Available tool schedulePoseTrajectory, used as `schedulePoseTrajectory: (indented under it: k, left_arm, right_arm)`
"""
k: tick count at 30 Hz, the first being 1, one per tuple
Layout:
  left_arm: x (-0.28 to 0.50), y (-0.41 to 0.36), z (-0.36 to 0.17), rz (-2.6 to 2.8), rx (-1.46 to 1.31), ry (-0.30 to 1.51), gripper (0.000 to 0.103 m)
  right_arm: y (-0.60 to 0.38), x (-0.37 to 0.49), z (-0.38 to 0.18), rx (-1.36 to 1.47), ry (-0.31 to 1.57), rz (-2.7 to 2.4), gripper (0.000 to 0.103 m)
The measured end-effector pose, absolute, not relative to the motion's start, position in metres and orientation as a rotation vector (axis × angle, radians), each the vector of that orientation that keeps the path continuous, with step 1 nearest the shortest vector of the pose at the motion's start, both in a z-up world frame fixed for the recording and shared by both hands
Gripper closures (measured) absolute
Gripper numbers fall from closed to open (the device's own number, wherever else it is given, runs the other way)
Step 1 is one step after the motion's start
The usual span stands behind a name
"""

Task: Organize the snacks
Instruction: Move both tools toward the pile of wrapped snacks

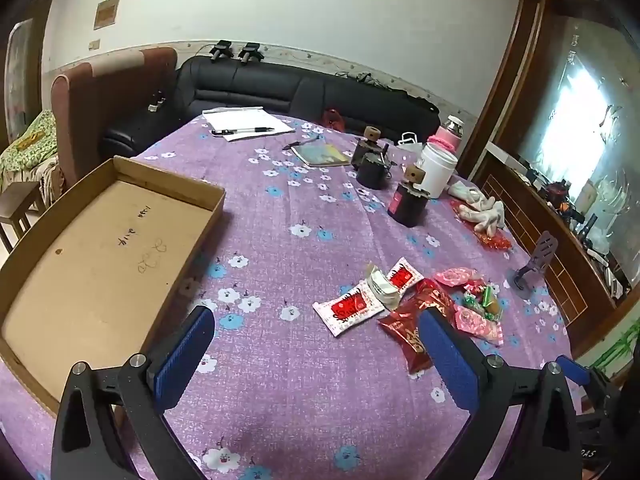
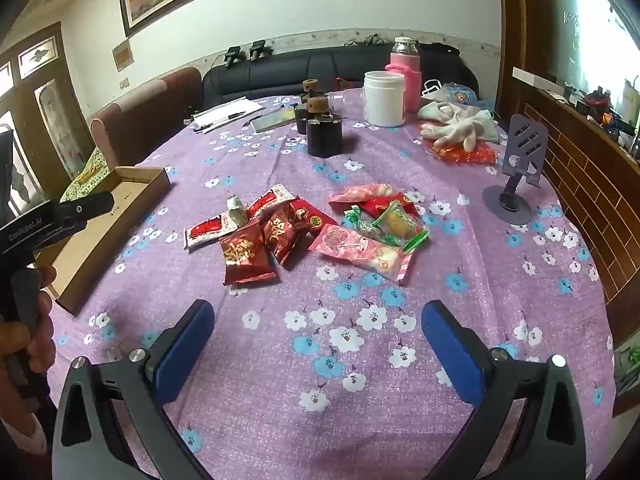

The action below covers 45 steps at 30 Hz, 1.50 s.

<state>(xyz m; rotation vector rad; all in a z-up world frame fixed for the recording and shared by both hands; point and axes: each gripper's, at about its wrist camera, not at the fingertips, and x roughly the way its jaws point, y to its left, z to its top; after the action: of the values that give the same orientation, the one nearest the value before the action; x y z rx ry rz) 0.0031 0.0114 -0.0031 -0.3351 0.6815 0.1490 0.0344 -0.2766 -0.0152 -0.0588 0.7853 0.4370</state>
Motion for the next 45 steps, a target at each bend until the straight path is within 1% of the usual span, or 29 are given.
schedulePoseTrajectory:
  k: [35, 45]
  left_arm:
    - [0.002, 0.022, -0.006, 0.187, -0.35, 0.685, 0.001]
    - [0.019, -0.011, -0.024, 0.116, -0.281, 0.74, 0.001]
  right_arm:
    - [-0.283, 0.031, -0.014, -0.061, 0.775, 0.415, 0.0]
    - [-0.298, 0.035, -0.024, -0.077, 0.775, 0.39, 0.0]
